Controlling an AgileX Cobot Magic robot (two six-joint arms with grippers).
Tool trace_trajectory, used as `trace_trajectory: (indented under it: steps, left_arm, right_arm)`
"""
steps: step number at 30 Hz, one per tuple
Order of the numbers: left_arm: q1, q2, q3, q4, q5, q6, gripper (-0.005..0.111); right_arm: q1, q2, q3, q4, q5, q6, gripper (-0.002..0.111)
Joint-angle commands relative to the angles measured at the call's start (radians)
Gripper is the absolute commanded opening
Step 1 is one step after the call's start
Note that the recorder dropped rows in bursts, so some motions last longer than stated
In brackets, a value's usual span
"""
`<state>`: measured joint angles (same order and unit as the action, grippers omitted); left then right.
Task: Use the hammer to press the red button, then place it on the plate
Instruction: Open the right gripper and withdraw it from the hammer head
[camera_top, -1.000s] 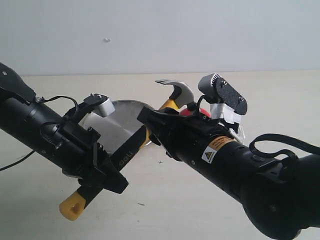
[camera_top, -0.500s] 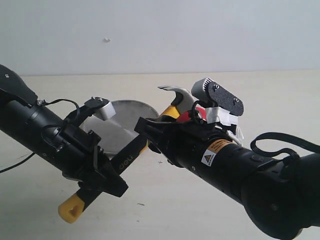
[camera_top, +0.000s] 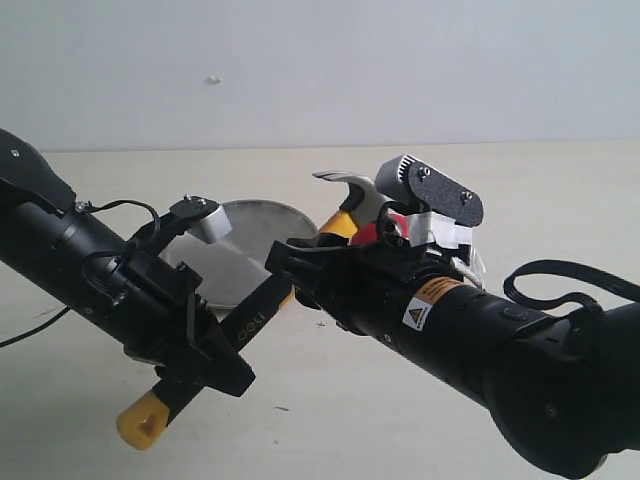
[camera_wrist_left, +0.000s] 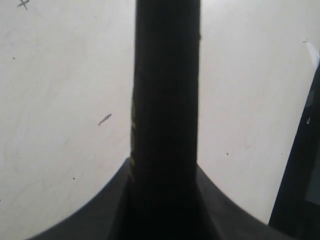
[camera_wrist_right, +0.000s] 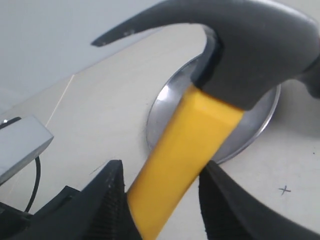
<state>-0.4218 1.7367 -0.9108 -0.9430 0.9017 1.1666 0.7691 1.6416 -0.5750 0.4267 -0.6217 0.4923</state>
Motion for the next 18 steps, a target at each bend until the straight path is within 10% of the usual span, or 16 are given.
trace_trajectory:
  steps: [1,18]
  left_arm:
    - [0.003,-0.007,-0.007,-0.056,-0.010,0.004,0.000]
    - [0.003,-0.008,-0.039,-0.061,0.002,0.004,0.000]
  right_arm:
    - [0.002,-0.002,-0.001,-0.058,0.026,-0.066,0.044]
    - [0.002,-0.011,-0.001,-0.060,0.034,-0.066,0.060]
